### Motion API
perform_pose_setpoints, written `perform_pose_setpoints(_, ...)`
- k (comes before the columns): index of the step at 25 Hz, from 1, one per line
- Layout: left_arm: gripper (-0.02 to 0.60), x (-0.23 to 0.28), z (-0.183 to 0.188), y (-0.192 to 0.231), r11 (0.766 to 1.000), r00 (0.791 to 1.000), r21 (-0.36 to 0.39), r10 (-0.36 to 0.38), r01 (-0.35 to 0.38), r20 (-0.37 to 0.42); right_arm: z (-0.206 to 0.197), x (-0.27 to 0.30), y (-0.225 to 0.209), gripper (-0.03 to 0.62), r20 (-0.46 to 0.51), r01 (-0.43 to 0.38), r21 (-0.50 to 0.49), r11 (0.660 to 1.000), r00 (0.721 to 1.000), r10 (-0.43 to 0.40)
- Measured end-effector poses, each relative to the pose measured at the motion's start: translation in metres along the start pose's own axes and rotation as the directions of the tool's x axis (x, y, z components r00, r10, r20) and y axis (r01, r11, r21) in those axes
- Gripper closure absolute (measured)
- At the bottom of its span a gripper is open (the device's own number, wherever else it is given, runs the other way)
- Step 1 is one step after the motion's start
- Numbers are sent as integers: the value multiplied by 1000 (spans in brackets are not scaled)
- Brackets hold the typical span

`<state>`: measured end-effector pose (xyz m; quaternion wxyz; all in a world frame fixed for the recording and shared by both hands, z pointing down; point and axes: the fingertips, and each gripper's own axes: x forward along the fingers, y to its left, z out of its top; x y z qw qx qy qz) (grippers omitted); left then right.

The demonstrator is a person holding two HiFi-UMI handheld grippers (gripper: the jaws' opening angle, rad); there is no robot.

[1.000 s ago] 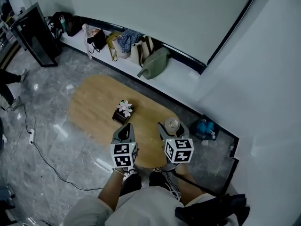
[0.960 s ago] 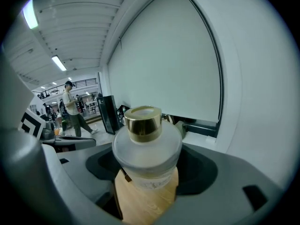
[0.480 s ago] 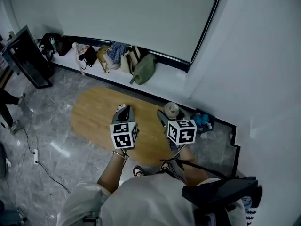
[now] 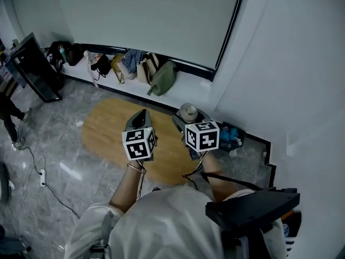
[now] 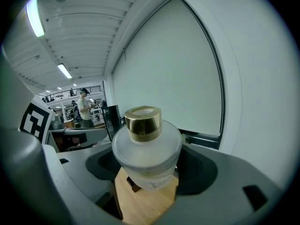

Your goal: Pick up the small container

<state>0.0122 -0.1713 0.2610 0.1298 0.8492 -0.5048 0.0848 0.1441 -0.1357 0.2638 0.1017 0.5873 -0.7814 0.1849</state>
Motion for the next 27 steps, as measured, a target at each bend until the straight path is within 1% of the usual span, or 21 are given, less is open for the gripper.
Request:
perform_pose_setpoints(6,580,-10,-2,-6,999,1000,-25,28,-28,8,-1,-10,3,255,19,-35,-19,999,999,35)
perform_pose_setpoints(16,580,-27,-6,-13,998,998,-33,58,-58,8,-9,-25,2,255,11,-44,-18,999,999,45)
perform_pose_setpoints(22,580,-31,-9,-14,998,998,-36,60,-60,10,-12,-28,5,255,11,-41,-29,999,999,41)
perform_pose_setpoints(27,580,-29,-10,-20,998,998,-34,57,-56,9,-13,-30,0,255,11,-39,-29,999,999,39)
